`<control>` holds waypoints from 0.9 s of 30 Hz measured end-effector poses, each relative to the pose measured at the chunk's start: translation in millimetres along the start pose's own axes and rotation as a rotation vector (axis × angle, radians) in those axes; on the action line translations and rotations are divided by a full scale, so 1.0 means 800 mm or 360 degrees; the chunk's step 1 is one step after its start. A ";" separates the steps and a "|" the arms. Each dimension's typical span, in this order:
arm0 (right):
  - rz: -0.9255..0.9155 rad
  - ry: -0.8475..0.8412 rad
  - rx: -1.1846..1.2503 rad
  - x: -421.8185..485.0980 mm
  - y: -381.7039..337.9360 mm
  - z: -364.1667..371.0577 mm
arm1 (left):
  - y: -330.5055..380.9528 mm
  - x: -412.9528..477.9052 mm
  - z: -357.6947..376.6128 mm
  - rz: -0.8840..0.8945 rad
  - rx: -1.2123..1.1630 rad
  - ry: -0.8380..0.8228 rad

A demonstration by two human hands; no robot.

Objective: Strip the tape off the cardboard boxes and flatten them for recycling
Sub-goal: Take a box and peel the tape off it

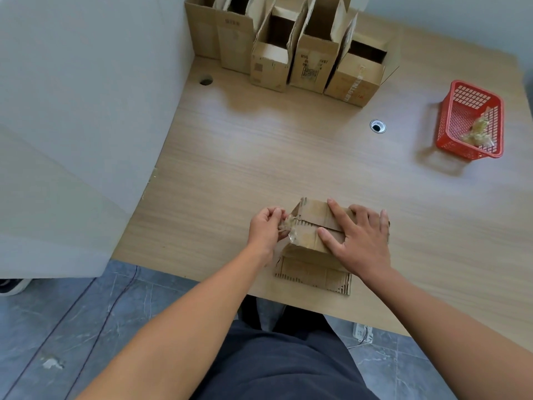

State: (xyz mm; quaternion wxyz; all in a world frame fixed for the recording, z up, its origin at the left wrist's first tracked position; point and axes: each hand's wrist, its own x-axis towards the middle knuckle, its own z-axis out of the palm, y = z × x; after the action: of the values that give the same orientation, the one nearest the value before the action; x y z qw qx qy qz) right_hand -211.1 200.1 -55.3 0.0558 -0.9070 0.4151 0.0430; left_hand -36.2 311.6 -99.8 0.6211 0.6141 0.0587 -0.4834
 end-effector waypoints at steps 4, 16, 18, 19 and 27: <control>0.0032 0.0001 0.0020 0.002 -0.002 0.000 | 0.001 -0.025 -0.026 0.0140 0.0000 -0.0469; -0.0126 -0.0108 -0.0036 -0.006 -0.006 -0.011 | 0.031 -0.041 -0.037 0.0902 0.1328 -0.0279; -0.0104 -0.0149 -0.0056 -0.004 -0.007 -0.013 | 0.034 -0.040 -0.026 0.1019 0.1306 -0.0134; -0.0063 -0.0144 -0.0065 -0.002 -0.009 -0.013 | 0.034 -0.040 -0.021 0.1062 0.1290 -0.0075; 0.0198 -0.0030 0.0006 0.013 -0.039 -0.002 | 0.037 -0.033 -0.019 0.1508 0.1479 0.0120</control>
State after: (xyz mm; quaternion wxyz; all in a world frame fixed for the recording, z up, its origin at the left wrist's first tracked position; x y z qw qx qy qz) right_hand -180.6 212.5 -52.5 0.0586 -0.8790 0.4702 0.0542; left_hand -22.3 331.0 -65.2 0.4346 0.7939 -0.4105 -0.1112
